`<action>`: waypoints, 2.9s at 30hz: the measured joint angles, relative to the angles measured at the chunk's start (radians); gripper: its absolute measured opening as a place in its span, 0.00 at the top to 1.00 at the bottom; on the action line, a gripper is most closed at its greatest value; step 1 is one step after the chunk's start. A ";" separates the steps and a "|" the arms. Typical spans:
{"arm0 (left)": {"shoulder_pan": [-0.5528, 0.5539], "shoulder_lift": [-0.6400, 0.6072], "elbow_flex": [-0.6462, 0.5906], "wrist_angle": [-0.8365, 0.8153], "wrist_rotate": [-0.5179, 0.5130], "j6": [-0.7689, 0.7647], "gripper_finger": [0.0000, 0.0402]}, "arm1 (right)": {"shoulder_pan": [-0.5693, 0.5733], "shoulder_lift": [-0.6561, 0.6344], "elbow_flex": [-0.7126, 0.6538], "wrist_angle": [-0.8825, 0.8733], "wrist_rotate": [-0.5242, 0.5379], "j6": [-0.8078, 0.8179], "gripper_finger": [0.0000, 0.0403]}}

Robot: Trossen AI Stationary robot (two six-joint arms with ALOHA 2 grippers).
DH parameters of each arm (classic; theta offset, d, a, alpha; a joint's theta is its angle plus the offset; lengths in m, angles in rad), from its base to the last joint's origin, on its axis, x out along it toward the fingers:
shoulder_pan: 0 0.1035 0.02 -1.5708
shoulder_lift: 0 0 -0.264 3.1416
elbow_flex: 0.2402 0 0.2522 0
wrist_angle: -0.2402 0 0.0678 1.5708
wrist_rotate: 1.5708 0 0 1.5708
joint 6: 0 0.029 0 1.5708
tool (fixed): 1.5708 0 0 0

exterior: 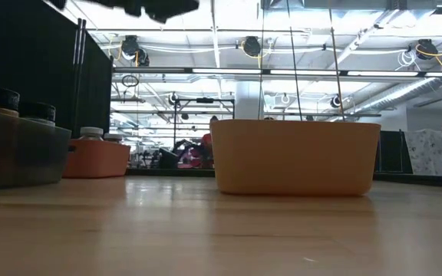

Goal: Sort spices by type
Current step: Return to Home Position

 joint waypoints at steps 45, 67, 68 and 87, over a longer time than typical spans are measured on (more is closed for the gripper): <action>0.374 -1.168 -0.750 -0.087 0.168 -0.255 0.47 | -0.129 -1.095 -0.927 0.331 -0.128 0.040 0.26; 0.374 -1.166 -0.752 -0.086 0.172 -0.257 0.47 | -0.130 -1.094 -0.926 0.268 -0.082 0.041 0.26; 0.374 -1.166 -0.752 -0.086 0.172 -0.257 0.47 | -0.130 -1.094 -0.926 0.268 -0.082 0.041 0.26; 0.374 -1.166 -0.752 -0.086 0.173 -0.257 0.47 | -0.130 -1.094 -0.926 0.267 -0.082 0.041 0.26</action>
